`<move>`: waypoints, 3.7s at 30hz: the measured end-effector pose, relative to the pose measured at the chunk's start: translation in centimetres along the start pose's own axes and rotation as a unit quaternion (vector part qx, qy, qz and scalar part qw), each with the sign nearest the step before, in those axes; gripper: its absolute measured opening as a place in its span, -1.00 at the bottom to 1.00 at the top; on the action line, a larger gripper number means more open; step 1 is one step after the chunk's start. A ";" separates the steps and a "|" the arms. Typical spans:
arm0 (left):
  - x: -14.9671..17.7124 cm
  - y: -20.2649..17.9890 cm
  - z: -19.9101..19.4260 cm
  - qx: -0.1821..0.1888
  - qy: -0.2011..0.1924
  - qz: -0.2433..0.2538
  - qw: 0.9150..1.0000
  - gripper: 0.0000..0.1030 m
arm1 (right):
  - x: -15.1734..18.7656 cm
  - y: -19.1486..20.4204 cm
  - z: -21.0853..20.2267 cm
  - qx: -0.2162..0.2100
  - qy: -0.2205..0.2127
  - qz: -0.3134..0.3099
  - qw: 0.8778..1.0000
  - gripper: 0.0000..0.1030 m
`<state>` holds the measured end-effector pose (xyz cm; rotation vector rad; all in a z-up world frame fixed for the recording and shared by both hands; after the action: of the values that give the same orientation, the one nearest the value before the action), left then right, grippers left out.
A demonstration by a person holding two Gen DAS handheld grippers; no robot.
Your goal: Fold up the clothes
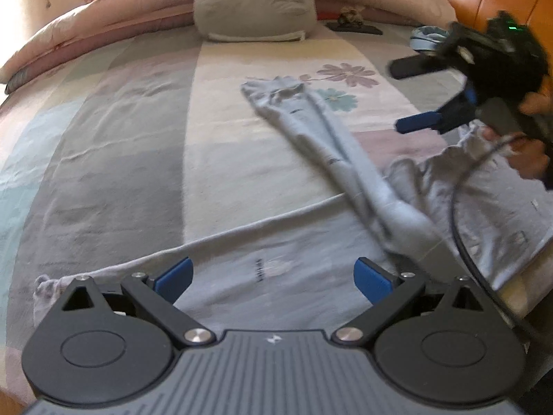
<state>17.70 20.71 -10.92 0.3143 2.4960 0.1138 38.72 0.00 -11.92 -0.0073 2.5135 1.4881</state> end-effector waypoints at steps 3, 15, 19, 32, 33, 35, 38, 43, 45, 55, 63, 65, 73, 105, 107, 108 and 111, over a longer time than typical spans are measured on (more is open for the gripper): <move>0.6 1.3 0.3 0.002 0.001 -0.006 1.000 0.92 | -1.2 -0.8 3.0 0.003 0.020 0.021 1.000 1.00; 1.6 3.6 1.3 0.014 -0.002 -0.023 1.000 0.92 | -3.6 0.8 9.8 -0.020 0.055 -0.006 0.998 1.00; 2.0 4.1 1.2 0.014 -0.003 -0.027 1.000 0.92 | -4.1 1.4 10.5 -0.051 0.057 0.013 0.997 1.00; 3.3 5.7 -1.8 0.010 -0.026 -0.051 0.998 0.92 | -1.7 7.5 7.7 -0.126 0.057 0.000 0.990 1.00; 3.5 5.8 -2.1 0.009 -0.026 -0.052 0.998 0.92 | -1.3 8.1 7.6 -0.128 0.059 -0.005 0.990 1.00; 4.0 6.2 -2.6 0.006 -0.026 -0.057 0.998 0.92 | -0.6 9.3 7.4 -0.132 0.062 -0.013 0.989 1.00; 4.7 6.6 -3.3 0.005 -0.027 -0.062 0.998 0.92 | 0.5 11.2 7.1 -0.138 0.070 -0.025 0.988 1.00; 6.1 7.4 -4.7 0.000 -0.033 -0.075 0.997 0.92 | 3.4 13.9 7.0 -0.138 0.092 -0.055 0.985 1.00; 6.7 7.8 -5.2 0.003 -0.036 -0.084 0.996 0.92 | 4.5 15.0 7.1 -0.136 0.103 -0.068 0.983 1.00; 9.7 9.9 -7.1 -0.018 -0.035 -0.115 0.993 0.92 | 9.0 18.5 11.2 -0.127 0.158 -0.099 0.974 1.00; 11.3 11.0 -8.1 -0.034 -0.029 -0.131 0.990 0.92 | 12.2 19.6 14.3 -0.123 0.200 -0.109 0.966 1.00; 11.7 11.2 -8.3 -0.040 -0.026 -0.133 0.990 0.92 | 12.9 19.6 15.0 -0.122 0.210 -0.108 0.964 1.00; 13.5 12.1 -9.0 -0.054 -0.010 -0.144 0.988 0.92 | 15.3 17.6 18.2 -0.106 0.246 -0.075 0.960 1.00; 1.8 5.2 0.3 -0.086 0.009 0.054 0.995 0.92 | 16.5 6.3 -3.8 0.194 -0.092 -0.252 0.944 1.00; 1.7 4.9 2.1 -0.100 0.023 0.065 0.993 0.92 | 16.7 5.9 -4.8 0.193 -0.103 -0.243 0.945 1.00; 1.8 4.9 2.7 -0.106 0.028 0.067 0.992 0.92 | 16.9 5.6 -5.3 0.199 -0.107 -0.244 0.943 1.00; 2.4 5.5 2.9 -0.121 0.026 0.055 0.991 0.92 | 17.5 4.4 -6.8 0.233 -0.115 -0.257 0.931 1.00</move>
<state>18.62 26.63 -13.72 0.3502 2.4816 0.4723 19.87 -1.83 -8.31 -0.3618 2.3532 0.6376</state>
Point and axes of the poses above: each gripper's, at about its wrist camera, not at the fingertips, and z roughly the way its jaws point, y to its left, x to its underside, the point moved 7 cm from there along z, roughly the way its jaws point, and after that the axes turned 13 degrees about z, right-handed, at the moved point
